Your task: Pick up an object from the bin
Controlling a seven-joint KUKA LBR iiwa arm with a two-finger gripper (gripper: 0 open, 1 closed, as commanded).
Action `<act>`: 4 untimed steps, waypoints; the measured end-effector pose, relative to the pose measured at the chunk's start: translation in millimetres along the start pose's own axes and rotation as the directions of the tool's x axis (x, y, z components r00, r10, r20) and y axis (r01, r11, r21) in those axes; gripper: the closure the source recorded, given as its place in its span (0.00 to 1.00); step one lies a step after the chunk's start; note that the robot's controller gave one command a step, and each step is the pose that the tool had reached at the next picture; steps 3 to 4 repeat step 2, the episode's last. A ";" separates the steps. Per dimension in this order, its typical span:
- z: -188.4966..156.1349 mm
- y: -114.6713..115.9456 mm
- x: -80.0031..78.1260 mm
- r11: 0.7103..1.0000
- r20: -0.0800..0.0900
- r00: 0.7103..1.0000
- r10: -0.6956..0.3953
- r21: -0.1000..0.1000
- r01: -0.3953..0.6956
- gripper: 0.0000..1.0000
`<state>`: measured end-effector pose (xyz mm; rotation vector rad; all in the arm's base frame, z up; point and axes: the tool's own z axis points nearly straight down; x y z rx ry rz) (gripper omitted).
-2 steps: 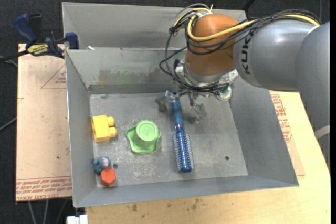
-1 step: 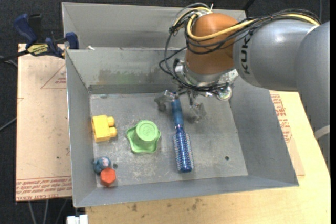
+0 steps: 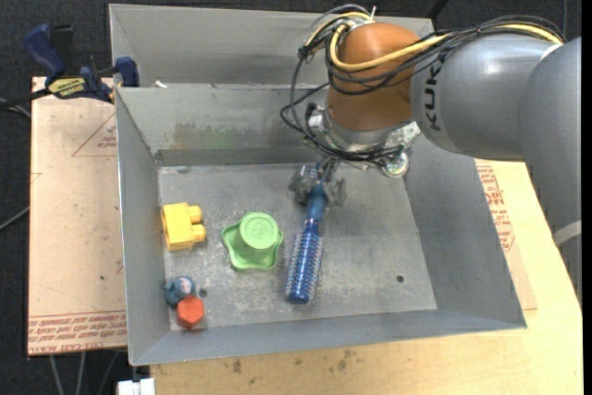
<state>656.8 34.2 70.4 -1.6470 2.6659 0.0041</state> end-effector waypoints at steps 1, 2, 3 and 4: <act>-70.3 -1.4 -2.6 1.000 -0.002 1.000 0.001 0.005 -0.001 1.00; -109.9 -2.1 -4.6 1.000 -0.003 1.000 0.004 0.003 -0.004 1.00; -109.9 -2.1 -4.6 1.000 -0.003 1.000 0.004 0.003 -0.004 1.00; -109.9 -2.1 -4.6 1.000 -0.003 1.000 0.004 0.003 -0.004 1.00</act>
Offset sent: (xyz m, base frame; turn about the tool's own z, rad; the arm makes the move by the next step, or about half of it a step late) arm 0.0000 0.0001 0.0659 0.0000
